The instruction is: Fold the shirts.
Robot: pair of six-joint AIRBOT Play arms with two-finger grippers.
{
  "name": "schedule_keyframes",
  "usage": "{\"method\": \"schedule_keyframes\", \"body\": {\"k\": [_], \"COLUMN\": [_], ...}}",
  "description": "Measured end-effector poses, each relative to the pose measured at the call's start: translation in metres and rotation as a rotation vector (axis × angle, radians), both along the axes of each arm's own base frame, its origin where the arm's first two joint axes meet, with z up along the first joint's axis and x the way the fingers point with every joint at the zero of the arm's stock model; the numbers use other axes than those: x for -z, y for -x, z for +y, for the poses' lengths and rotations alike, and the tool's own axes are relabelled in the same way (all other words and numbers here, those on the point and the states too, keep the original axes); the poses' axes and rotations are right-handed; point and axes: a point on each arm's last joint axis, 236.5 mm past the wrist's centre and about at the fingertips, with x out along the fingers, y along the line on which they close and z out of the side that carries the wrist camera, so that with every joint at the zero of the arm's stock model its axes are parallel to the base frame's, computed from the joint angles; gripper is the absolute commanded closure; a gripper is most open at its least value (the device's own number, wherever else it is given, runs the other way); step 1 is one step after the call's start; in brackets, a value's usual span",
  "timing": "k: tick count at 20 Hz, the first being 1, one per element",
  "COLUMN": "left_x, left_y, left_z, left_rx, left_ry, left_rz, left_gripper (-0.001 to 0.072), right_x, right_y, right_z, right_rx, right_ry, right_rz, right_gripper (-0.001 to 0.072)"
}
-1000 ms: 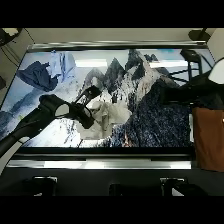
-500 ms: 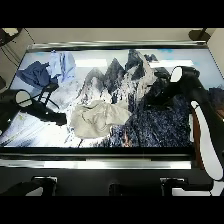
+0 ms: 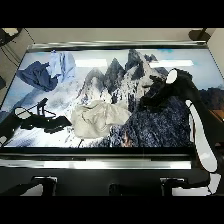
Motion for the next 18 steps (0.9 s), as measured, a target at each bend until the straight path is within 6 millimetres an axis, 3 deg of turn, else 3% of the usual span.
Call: {"method": "schedule_keyframes", "body": {"k": [6, 7, 10, 11, 15, 18], "left_x": [0.026, 0.027, 0.038, 0.041, 0.042, 0.037], "left_y": [-0.021, -0.027, -0.04, -0.042, -0.05, -0.054], "left_z": [-0.017, -0.021, -0.026, -0.027, -0.029, -0.027], "left_rx": [-0.127, -0.144, -0.171, -0.174, -0.199, -0.196], "left_ry": [0.097, 0.109, 0.09, 0.083, 0.083, 0.07], "left_rz": [0.009, -0.002, -0.041, -0.046, -0.07, -0.101], "left_gripper": [-0.0007, 0.0109, 0.0591, 0.0671, 0.0671, 0.0672], "right_x": [-0.002, -0.002, -0.002, -0.002, 0.006, 0.021], "right_y": [-0.001, -0.001, -0.001, -0.001, 0.0, -0.001], "right_z": [0.008, 0.008, 0.009, 0.009, 0.011, 0.024], "right_rx": [0.005, 0.005, 0.005, 0.005, 0.006, 0.006], "right_ry": [-0.035, -0.037, -0.041, -0.041, -0.046, -0.096], "right_rz": [0.0, 0.0, 0.001, 0.001, 0.023, 0.062], "right_gripper": [0.004, 0.004, 0.0039, 0.0038, 0.0032, 0.002]}}
